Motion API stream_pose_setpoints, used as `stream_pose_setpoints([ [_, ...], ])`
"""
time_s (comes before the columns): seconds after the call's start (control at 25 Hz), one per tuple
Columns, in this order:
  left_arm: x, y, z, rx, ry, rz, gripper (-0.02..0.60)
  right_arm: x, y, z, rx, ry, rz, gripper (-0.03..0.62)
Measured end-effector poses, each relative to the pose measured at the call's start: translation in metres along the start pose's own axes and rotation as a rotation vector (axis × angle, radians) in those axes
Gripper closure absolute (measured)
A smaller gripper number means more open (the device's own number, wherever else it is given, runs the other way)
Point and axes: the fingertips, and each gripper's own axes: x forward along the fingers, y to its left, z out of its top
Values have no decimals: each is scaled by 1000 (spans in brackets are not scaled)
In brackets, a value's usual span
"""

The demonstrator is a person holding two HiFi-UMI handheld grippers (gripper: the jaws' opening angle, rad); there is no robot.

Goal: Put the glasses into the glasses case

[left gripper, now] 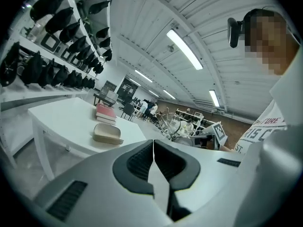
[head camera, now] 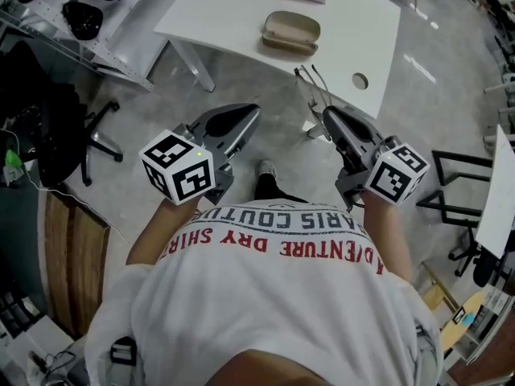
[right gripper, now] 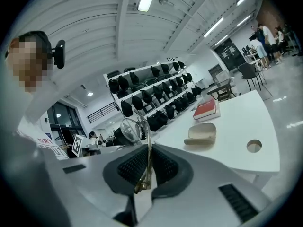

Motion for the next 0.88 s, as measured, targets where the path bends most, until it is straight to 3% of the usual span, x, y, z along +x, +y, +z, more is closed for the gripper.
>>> stream_pose_setpoints([
  [0.4, 70, 43, 31, -9, 54, 29, 552, 38, -65, 37, 30, 30, 44, 556],
  [0.88, 111, 68, 54, 17, 58, 28, 552, 54, -100, 66, -29, 35, 35, 557],
])
